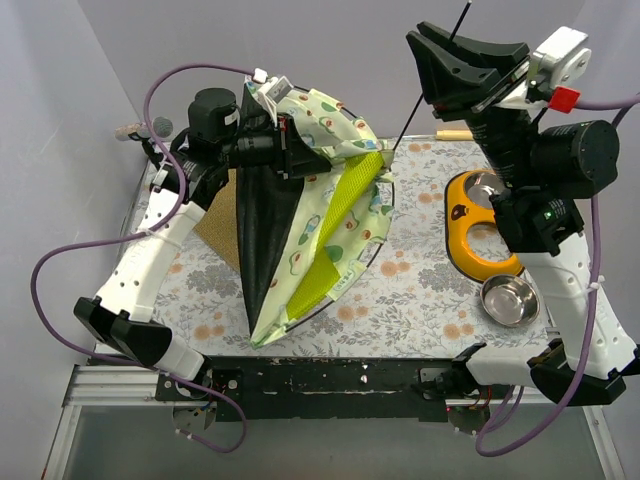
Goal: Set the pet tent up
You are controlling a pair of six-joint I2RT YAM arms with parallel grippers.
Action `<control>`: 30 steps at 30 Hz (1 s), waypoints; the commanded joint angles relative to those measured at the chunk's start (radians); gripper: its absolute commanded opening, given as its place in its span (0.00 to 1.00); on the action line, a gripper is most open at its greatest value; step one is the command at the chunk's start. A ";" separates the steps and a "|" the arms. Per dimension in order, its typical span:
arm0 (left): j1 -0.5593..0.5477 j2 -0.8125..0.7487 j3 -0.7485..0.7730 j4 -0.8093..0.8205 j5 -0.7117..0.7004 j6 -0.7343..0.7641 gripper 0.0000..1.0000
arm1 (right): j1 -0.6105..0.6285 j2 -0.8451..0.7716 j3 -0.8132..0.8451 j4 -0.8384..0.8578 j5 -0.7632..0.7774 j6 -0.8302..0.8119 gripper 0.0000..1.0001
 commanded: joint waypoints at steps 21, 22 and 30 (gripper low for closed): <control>0.006 -0.314 -0.334 0.451 0.010 -0.094 0.00 | 0.162 -0.081 -0.289 -0.630 0.366 -0.857 0.01; 0.006 -0.313 -0.334 0.457 0.022 -0.097 0.00 | 0.160 -0.089 -0.310 -0.660 0.357 -0.875 0.01; 0.006 -0.278 -0.312 0.606 0.110 -0.215 0.00 | 0.163 -0.121 -0.428 -0.802 0.260 -0.969 0.01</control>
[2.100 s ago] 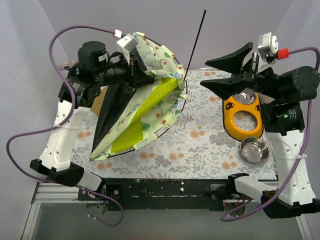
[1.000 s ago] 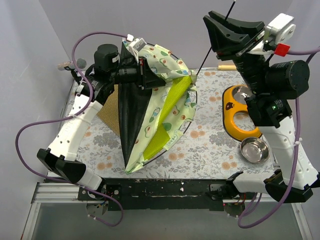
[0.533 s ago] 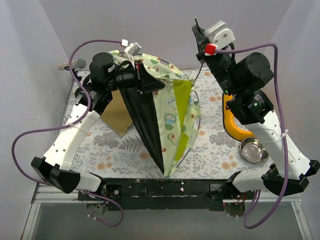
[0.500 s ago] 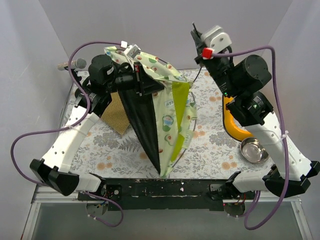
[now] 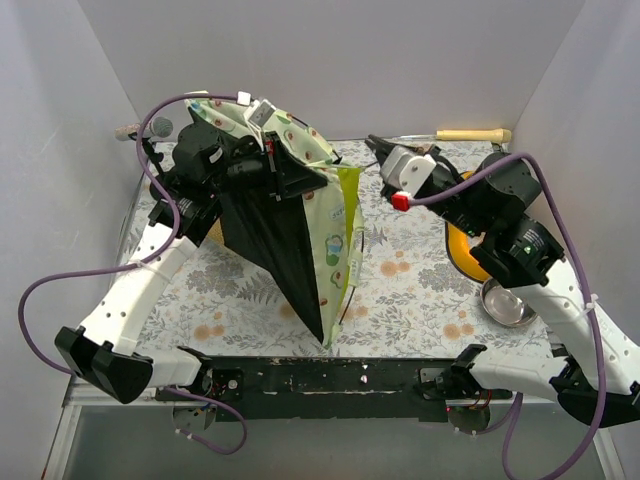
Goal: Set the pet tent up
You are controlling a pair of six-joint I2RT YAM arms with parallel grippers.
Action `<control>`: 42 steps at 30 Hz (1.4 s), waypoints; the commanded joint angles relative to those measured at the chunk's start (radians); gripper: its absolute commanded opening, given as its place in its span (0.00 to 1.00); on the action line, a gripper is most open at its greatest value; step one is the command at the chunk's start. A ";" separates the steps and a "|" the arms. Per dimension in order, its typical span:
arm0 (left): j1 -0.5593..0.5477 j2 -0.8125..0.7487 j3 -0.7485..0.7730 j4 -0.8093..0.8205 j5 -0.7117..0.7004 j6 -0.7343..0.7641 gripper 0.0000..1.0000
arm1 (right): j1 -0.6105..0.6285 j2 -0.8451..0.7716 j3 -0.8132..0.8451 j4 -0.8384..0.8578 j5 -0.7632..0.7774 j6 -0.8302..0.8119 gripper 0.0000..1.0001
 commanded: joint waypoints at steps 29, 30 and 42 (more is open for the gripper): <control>0.015 -0.061 0.166 0.217 0.165 0.023 0.03 | -0.043 0.171 0.600 -0.520 -0.168 0.302 0.01; 0.015 -0.062 0.188 0.185 0.150 0.029 0.03 | -0.049 0.174 0.613 -0.515 -0.188 0.336 0.01; 0.015 -0.045 0.457 -0.159 0.041 0.306 0.49 | -0.086 0.105 0.474 -0.492 -0.204 0.434 0.01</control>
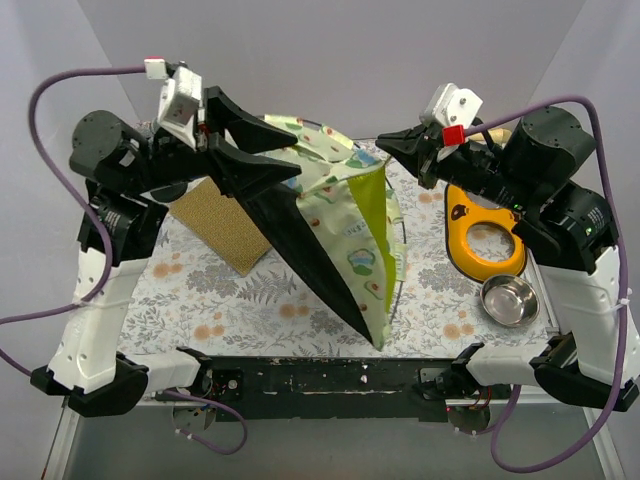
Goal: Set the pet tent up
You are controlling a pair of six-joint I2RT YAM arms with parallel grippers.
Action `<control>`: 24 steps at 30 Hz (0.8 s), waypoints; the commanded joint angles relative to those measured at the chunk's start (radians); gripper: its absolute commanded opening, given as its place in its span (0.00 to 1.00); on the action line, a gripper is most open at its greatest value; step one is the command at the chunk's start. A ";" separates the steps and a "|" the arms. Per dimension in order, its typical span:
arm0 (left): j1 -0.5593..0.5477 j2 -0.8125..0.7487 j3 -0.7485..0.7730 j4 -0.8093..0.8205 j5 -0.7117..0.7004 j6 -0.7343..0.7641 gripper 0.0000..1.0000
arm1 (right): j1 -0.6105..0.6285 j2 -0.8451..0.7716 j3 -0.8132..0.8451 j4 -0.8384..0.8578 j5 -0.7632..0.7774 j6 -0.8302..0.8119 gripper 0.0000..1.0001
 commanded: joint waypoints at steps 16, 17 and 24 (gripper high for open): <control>-0.254 0.207 0.052 0.387 0.010 -0.025 0.38 | -0.037 -0.030 -0.095 -0.048 -0.318 0.100 0.01; -0.265 0.218 0.058 0.384 -0.013 -0.025 0.37 | -0.037 -0.026 -0.095 -0.048 -0.320 0.096 0.01; -0.291 0.233 0.072 0.395 -0.064 0.046 0.32 | -0.035 -0.030 -0.146 -0.038 -0.324 0.094 0.01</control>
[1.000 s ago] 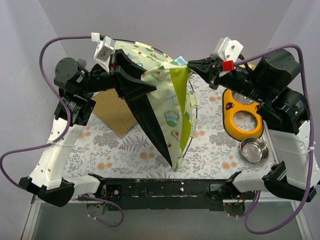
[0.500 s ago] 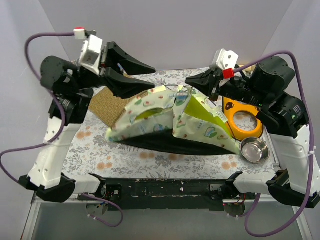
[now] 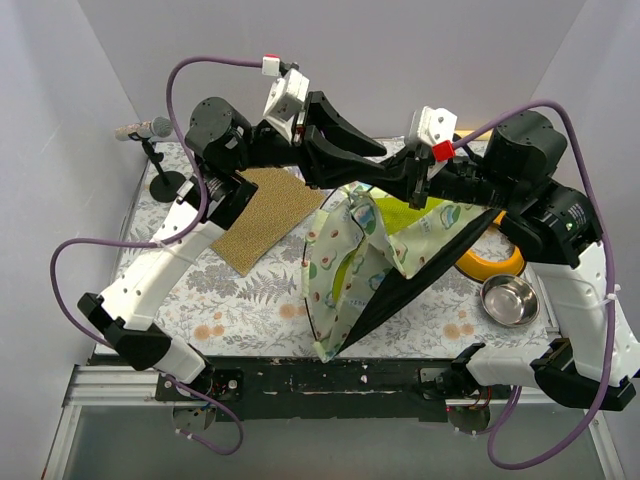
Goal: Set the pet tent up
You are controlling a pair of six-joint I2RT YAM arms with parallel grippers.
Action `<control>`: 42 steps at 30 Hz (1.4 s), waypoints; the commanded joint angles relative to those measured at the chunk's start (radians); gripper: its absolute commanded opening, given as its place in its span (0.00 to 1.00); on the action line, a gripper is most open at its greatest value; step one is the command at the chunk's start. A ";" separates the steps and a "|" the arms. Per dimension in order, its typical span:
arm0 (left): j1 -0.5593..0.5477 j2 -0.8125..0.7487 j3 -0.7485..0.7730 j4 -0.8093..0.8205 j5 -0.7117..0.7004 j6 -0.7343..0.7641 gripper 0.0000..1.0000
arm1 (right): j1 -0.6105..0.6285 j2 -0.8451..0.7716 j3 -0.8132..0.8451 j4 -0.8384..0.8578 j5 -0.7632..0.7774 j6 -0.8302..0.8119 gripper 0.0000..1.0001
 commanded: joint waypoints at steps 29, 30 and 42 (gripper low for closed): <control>-0.012 -0.011 0.051 0.062 -0.049 -0.067 0.00 | 0.007 -0.021 -0.032 0.048 0.034 0.076 0.43; 0.020 -0.032 -0.002 0.156 -0.023 -0.141 0.00 | 0.007 -0.035 -0.046 0.068 0.059 0.087 0.51; 0.109 -0.020 0.039 0.230 0.032 -0.248 0.00 | 0.007 -0.206 -0.334 0.622 0.056 0.091 0.60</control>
